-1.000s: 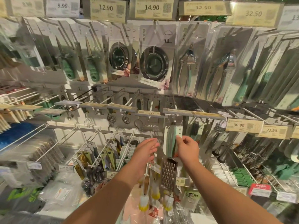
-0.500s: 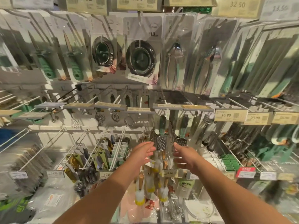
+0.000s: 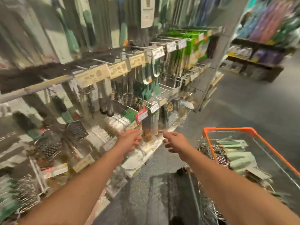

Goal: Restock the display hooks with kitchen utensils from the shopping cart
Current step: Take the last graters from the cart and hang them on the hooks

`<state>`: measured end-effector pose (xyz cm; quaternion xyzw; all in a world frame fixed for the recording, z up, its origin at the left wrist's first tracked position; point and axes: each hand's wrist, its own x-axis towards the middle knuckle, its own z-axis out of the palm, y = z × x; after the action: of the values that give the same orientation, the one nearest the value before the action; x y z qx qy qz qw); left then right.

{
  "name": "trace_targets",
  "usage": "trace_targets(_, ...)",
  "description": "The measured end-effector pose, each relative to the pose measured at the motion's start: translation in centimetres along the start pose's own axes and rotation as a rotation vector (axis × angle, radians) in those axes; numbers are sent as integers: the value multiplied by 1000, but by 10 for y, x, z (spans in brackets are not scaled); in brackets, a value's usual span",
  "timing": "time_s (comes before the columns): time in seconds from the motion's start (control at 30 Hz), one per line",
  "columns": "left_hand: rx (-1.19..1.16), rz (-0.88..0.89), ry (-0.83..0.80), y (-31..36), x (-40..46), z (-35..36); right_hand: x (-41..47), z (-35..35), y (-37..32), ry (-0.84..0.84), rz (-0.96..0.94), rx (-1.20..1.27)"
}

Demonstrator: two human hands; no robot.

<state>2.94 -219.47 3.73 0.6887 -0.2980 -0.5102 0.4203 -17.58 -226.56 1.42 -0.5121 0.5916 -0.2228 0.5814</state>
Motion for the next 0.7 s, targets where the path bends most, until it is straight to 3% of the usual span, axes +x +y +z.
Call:
trace_targets(0.13,101,-7,-160,5,25,73,10,-81,36,201,76,198)
trace_targets(0.33,275,-8,-275,35,64,188,25,-191,100,481,216,323)
trace_targets(0.7,579,-75,-581,3,109,386,27,-288,195,638,503,523)
